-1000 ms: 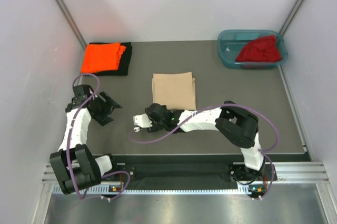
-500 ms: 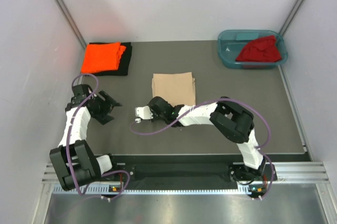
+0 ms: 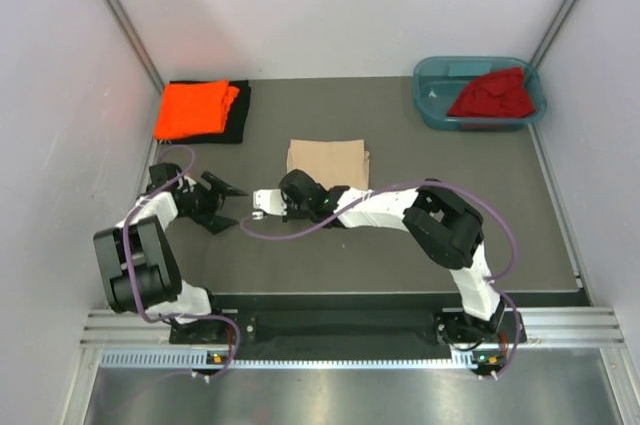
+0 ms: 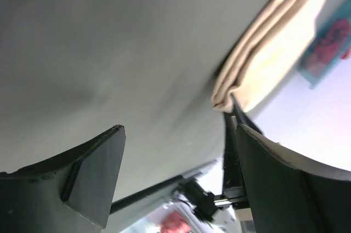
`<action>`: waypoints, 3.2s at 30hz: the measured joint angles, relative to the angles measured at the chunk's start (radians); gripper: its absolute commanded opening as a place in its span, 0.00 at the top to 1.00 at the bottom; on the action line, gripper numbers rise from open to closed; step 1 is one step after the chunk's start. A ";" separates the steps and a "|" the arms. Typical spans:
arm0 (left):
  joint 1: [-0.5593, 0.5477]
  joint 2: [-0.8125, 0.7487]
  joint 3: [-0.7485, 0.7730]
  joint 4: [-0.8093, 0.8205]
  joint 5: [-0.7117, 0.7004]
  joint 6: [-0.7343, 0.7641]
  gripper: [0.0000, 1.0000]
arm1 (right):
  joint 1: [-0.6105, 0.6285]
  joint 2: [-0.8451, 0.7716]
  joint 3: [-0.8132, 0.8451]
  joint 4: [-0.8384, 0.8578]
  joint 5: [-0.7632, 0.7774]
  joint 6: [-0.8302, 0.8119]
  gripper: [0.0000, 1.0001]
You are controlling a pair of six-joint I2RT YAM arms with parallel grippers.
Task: Fold and stack the t-shirts
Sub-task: Neatly place the folded tshirt to the corner
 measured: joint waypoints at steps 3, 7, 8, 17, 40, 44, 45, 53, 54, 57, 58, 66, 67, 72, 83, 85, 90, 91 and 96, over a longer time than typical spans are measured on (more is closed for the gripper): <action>-0.008 0.071 0.000 0.079 0.064 -0.050 0.13 | -0.014 -0.014 0.000 -0.023 -0.025 0.016 1.00; -0.046 0.171 0.005 0.154 0.108 -0.121 0.11 | -0.033 -0.052 -0.005 -0.042 -0.050 0.029 1.00; -0.060 0.188 0.009 0.163 0.111 -0.138 0.10 | -0.039 -0.065 -0.005 -0.045 -0.057 0.033 1.00; -0.233 0.313 0.075 0.376 0.117 -0.333 0.07 | -0.083 -0.138 -0.018 -0.052 -0.098 0.061 1.00; -0.406 0.596 0.409 0.552 0.017 -0.502 0.15 | -0.120 -0.212 -0.050 -0.065 -0.183 0.135 1.00; -0.416 0.599 0.416 0.541 -0.003 -0.504 0.20 | -0.122 -0.214 -0.058 -0.065 -0.193 0.146 1.00; -0.420 0.602 0.422 0.537 -0.010 -0.500 0.21 | -0.122 -0.214 -0.062 -0.064 -0.196 0.148 1.00; -0.452 0.634 0.475 0.546 -0.043 -0.428 0.27 | -0.128 -0.226 -0.085 -0.058 -0.223 0.169 1.00; -0.452 0.637 0.478 0.547 -0.044 -0.421 0.27 | -0.129 -0.227 -0.086 -0.058 -0.225 0.174 1.00; -0.455 0.645 0.487 0.555 -0.045 -0.401 0.34 | -0.131 -0.233 -0.092 -0.057 -0.231 0.182 1.00; -0.456 0.647 0.488 0.556 -0.051 -0.393 0.37 | -0.131 -0.235 -0.092 -0.057 -0.233 0.183 0.99; -0.458 0.689 0.510 0.559 -0.079 -0.288 1.00 | -0.136 -0.257 -0.116 -0.050 -0.247 0.220 0.78; -0.459 0.694 0.524 0.556 -0.081 -0.262 1.00 | -0.137 -0.261 -0.116 -0.050 -0.246 0.228 0.73; -0.469 0.698 0.571 0.526 -0.111 -0.127 1.00 | -0.137 -0.299 -0.104 -0.096 -0.211 0.301 0.33; -0.500 0.642 0.766 0.190 -0.320 0.200 1.00 | -0.151 -0.582 -0.054 -0.397 -0.037 0.518 0.28; -0.499 0.631 0.835 0.111 -0.392 0.265 1.00 | -0.165 -0.655 -0.063 -0.431 -0.028 0.540 0.29; -0.497 0.576 0.973 -0.039 -0.576 0.438 1.00 | -0.202 -0.830 -0.137 -0.462 -0.037 0.601 0.30; -0.496 0.565 0.989 -0.056 -0.608 0.468 1.00 | -0.203 -0.856 -0.159 -0.462 -0.044 0.615 0.30; -0.496 0.526 1.093 -0.151 -0.756 0.624 1.00 | -0.205 -0.914 -0.242 -0.465 -0.098 0.681 0.32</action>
